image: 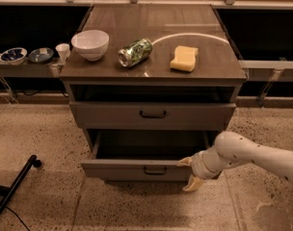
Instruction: Open middle drawer
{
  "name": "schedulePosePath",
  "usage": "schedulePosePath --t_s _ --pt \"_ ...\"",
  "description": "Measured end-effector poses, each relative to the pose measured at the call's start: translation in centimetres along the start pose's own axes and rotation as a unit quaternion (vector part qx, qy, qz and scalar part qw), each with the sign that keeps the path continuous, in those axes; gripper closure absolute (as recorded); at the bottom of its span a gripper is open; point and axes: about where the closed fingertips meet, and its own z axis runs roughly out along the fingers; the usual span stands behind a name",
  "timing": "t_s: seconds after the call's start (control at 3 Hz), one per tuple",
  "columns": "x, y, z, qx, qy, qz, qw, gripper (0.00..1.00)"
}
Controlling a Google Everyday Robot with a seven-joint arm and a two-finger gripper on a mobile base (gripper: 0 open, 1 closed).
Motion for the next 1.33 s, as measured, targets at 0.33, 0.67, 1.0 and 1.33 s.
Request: schedulePosePath --t_s 0.33,0.67,1.0,1.33 --pt "-0.4 -0.7 -0.9 0.005 0.0 -0.001 1.0 0.36" --pt "-0.1 -2.6 -0.4 0.006 -0.002 0.013 0.9999 0.36" --pt "1.0 -4.4 1.4 -0.001 0.005 0.039 0.9992 0.39" --pt "2.0 -4.9 3.0 -0.014 0.011 0.063 0.9978 0.42"
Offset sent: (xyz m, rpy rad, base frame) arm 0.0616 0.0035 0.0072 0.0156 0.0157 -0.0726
